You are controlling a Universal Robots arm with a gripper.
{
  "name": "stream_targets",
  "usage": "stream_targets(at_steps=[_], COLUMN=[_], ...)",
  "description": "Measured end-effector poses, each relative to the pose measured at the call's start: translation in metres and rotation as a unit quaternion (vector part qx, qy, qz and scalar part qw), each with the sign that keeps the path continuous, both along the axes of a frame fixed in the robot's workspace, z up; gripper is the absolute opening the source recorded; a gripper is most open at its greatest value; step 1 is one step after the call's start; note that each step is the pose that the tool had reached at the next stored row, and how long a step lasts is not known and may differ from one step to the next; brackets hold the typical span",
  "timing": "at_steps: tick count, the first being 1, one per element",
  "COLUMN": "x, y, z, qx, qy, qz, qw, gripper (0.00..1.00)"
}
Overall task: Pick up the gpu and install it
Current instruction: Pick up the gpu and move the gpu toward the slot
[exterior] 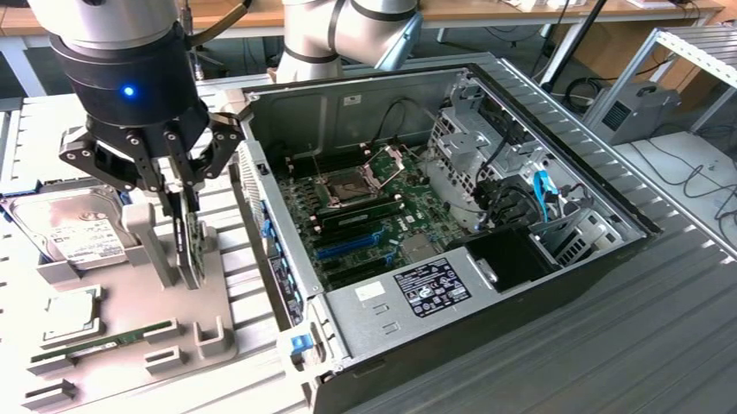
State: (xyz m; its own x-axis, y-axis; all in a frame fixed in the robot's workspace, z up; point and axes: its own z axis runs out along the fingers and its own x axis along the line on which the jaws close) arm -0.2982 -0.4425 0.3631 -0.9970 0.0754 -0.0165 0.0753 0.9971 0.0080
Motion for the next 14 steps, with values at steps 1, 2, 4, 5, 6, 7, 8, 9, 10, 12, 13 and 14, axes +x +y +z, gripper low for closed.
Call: stream_targets(at_steps=[1,2,4,5,6,7,8,9,10,12,13,14], x=[0.0,0.0,0.0,0.0,0.0,0.0,0.0,0.0,0.0,0.0,0.0,0.0], y=[0.0,0.0,0.0,0.0,0.0,0.0,0.0,0.0,0.0,0.0,0.0,0.0], z=[0.0008,0.0014,0.0026,0.0031,0.0037,0.0043,0.0048,0.0052,0.0057,0.0066,0.0071,0.0078], qx=[0.0,0.0,0.0,0.0,0.0,0.0,0.0,0.0,0.0,0.0,0.0,0.0], qy=[0.0,0.0,0.0,-0.0001,0.0,0.0,0.0,-0.0001,-0.0001,0.0,0.0,0.0], qz=[0.0,0.0,0.0,0.0,0.0,0.0,0.0,0.0,0.0,0.0,0.0,0.0], qw=[1.0,1.0,1.0,1.0,1.0,1.0,1.0,1.0,1.0,1.0,1.0,1.0], gripper=[0.26,0.26,0.26,0.26,0.26,0.26,0.26,0.26,0.26,0.26,0.26,0.26])
